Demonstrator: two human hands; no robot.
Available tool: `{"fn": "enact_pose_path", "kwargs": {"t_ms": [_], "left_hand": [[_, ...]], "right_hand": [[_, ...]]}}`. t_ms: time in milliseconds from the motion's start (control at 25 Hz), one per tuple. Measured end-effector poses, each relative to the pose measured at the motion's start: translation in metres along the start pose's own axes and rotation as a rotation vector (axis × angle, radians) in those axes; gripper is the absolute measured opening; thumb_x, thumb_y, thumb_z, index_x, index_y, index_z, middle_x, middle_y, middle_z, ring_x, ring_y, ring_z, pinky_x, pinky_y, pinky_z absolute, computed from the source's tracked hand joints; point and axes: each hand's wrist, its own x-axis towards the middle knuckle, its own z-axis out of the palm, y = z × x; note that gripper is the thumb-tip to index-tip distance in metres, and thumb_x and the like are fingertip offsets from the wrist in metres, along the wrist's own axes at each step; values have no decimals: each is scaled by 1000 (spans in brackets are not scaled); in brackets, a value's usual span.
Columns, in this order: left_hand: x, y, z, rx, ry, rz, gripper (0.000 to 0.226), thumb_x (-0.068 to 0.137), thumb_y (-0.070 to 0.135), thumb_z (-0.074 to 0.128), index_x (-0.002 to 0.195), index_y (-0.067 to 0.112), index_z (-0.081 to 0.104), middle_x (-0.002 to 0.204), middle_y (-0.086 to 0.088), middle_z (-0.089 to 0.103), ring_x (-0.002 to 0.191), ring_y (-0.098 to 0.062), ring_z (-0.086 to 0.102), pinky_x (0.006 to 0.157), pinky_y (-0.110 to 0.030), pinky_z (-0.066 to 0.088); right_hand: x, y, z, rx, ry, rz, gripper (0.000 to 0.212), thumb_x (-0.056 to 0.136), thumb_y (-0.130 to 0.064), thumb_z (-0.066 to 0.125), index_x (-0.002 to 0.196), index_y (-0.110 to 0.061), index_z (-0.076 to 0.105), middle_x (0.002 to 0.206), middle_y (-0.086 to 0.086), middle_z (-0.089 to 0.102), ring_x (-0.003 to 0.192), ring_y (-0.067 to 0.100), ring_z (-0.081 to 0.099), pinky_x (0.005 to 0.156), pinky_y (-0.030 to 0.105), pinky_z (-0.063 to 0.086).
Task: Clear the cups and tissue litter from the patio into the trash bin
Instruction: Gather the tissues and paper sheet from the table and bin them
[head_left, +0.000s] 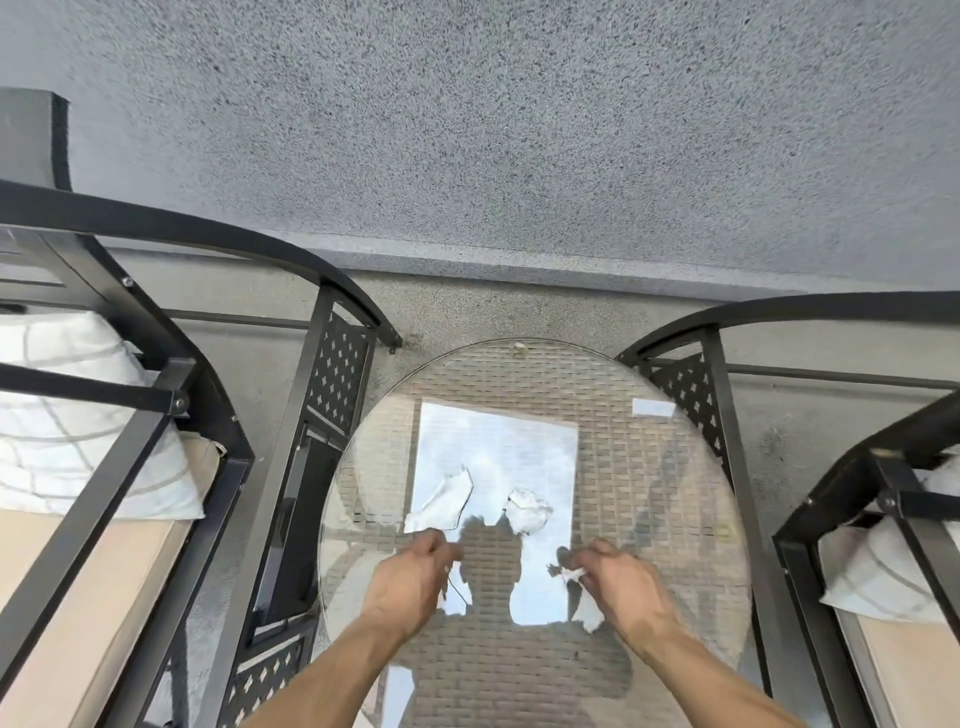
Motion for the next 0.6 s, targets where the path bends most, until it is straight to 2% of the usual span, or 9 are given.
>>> {"fn": "enact_pose_path", "kwargs": {"t_ms": [120, 200, 280, 400, 480, 600], "left_hand": [[26, -2, -27, -104, 127, -39, 71, 93, 10, 47, 150, 40, 18, 119, 2, 52, 96, -22, 63, 74, -35, 52], [43, -3, -39, -111, 58, -83, 87, 92, 6, 48, 151, 45, -1, 115, -3, 52, 93, -26, 63, 74, -39, 54], [56, -4, -41, -51, -66, -116, 90, 93, 10, 53, 150, 48, -6, 118, -7, 53, 99, -29, 63, 80, -42, 55], [60, -8, -33, 11, -161, -127, 77, 96, 23, 56, 151, 45, 6, 126, -7, 52, 111, -28, 59, 88, -41, 53], [56, -12, -28, 21, -108, -89, 65, 95, 14, 52, 149, 38, 23, 123, -7, 54, 107, -29, 61, 85, -41, 54], [48, -18, -20, -30, -18, -90, 44, 91, 2, 50, 130, 21, 47, 116, -8, 57, 97, -31, 65, 83, -43, 55]], "right_hand": [[32, -25, -14, 94, 60, -91, 29, 87, -13, 56, 108, -32, 64, 153, -16, 27, 127, 15, 43, 95, 25, 44], [50, -39, -16, 111, 1, -98, 30, 84, -10, 59, 106, -29, 65, 158, -16, 13, 132, 17, 36, 99, 28, 41], [64, -49, -12, -16, -62, -124, 30, 83, -7, 59, 106, -25, 66, 160, -11, 11, 128, 22, 36, 96, 34, 46], [73, -55, -2, -130, -43, -110, 36, 83, -3, 55, 115, -17, 62, 154, -4, 28, 121, 26, 41, 92, 35, 48], [73, -59, 4, -181, 5, -127, 37, 83, 1, 54, 115, -15, 62, 143, -4, 39, 115, 25, 46, 89, 37, 49], [71, -62, 12, -170, 23, -91, 35, 84, 0, 51, 115, -16, 60, 119, 0, 55, 102, 23, 54, 82, 36, 51]]}}
